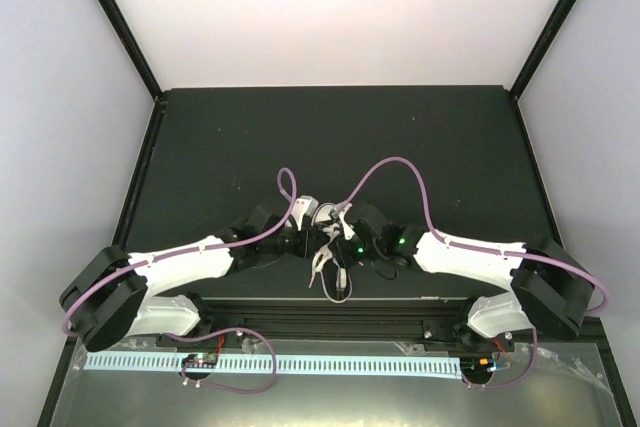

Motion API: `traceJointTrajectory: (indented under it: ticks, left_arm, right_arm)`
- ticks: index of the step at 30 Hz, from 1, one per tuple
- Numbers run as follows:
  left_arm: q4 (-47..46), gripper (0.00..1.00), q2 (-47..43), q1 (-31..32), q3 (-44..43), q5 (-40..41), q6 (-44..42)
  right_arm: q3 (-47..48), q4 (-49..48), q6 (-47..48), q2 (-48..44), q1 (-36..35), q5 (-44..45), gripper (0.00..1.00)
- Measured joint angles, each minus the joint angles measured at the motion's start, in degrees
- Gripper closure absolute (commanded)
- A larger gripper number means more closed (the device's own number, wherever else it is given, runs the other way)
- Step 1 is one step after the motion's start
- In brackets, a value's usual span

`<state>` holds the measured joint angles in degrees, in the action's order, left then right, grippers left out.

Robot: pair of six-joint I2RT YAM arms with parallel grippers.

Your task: Tie the shoes

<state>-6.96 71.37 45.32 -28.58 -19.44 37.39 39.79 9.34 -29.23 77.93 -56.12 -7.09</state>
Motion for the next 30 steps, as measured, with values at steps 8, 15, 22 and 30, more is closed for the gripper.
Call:
traceJointTrajectory:
  ticks: [8,15,22,30]
  left_arm:
    - [-1.11,0.99,0.0,0.0,0.57,-0.48,0.15]
    - [-4.7,0.96,0.02,0.24,3.37,-2.93,0.74]
    - [-4.72,0.73,-1.62,0.22,4.85,-3.34,1.81]
    - [-1.86,0.7,-5.2,-3.72,4.5,-1.7,1.84]
  right_arm:
    - [-0.02,-1.18,-0.37,1.97,0.0,0.07,0.98]
    - [-0.5,-1.92,-1.84,2.49,0.0,1.25,0.98]
    - [-2.08,-4.04,-2.47,2.34,0.0,1.73,0.98]
    - [-3.17,-4.94,-2.64,1.22,0.0,1.97,0.98]
